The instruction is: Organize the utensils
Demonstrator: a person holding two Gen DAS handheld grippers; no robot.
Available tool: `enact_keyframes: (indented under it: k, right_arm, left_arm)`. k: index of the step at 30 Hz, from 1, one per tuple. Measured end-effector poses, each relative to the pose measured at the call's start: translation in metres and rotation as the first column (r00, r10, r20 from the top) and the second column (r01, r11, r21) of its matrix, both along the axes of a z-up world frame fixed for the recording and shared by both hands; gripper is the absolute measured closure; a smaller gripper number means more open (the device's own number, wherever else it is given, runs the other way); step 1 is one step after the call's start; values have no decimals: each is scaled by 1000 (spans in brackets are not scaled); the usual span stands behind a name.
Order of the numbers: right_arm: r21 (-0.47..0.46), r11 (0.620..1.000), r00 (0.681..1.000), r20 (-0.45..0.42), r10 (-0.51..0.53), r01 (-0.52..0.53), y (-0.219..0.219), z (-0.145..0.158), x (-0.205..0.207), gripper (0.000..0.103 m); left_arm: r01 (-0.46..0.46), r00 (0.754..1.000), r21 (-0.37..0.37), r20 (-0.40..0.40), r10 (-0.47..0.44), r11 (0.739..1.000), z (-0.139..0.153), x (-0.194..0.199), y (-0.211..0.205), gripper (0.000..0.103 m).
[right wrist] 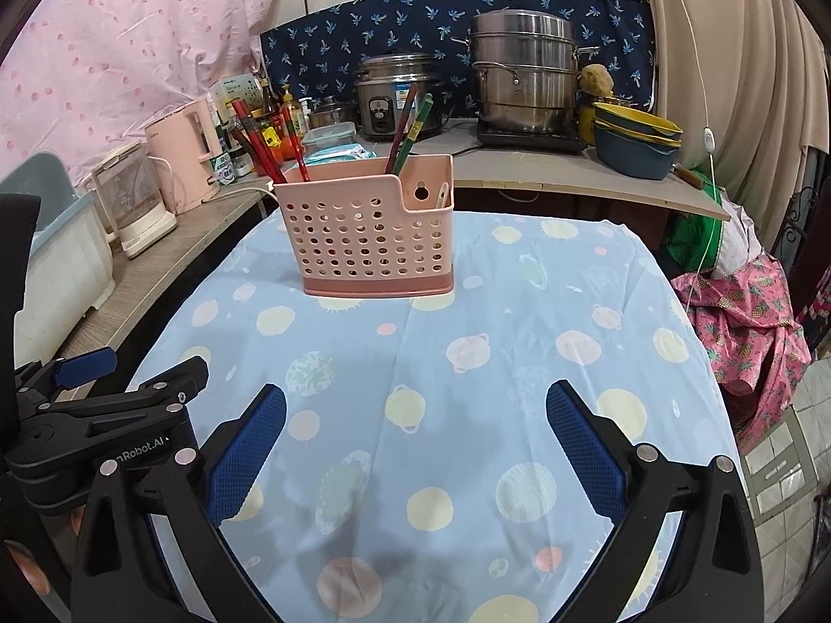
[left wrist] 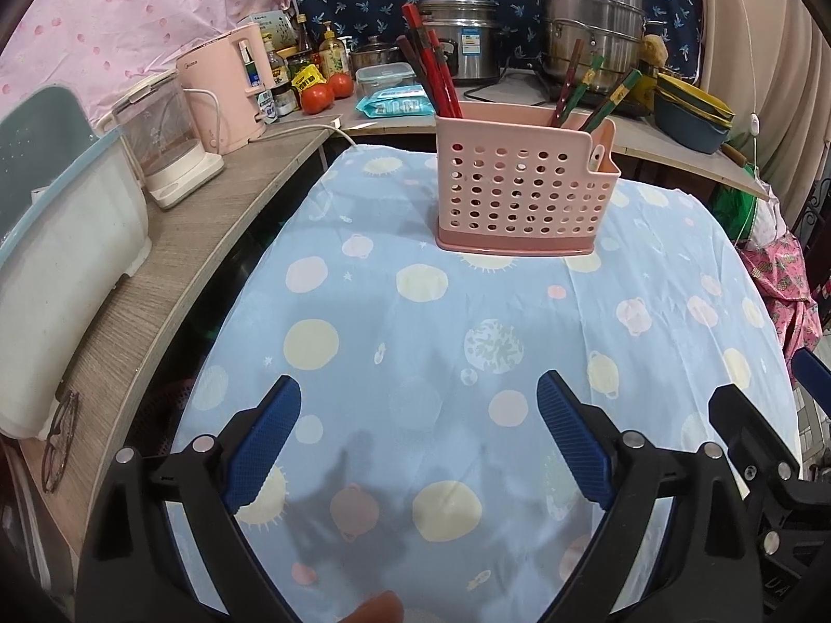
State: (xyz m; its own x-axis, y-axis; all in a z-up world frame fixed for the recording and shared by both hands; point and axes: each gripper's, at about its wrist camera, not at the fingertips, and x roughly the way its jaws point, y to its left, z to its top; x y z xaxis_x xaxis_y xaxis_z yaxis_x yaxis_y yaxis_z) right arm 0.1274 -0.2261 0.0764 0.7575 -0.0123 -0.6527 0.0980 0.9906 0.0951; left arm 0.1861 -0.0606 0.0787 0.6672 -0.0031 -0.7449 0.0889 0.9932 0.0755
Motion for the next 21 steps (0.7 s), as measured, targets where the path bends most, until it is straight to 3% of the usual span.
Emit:
enact_keyframes:
  k: [21]
  right_arm:
    - [5, 1000, 1000, -16, -2, 2, 0, -5, -2, 7]
  left_arm:
    - [-33, 999, 14, -2, 33, 999, -4, -3, 2, 15]
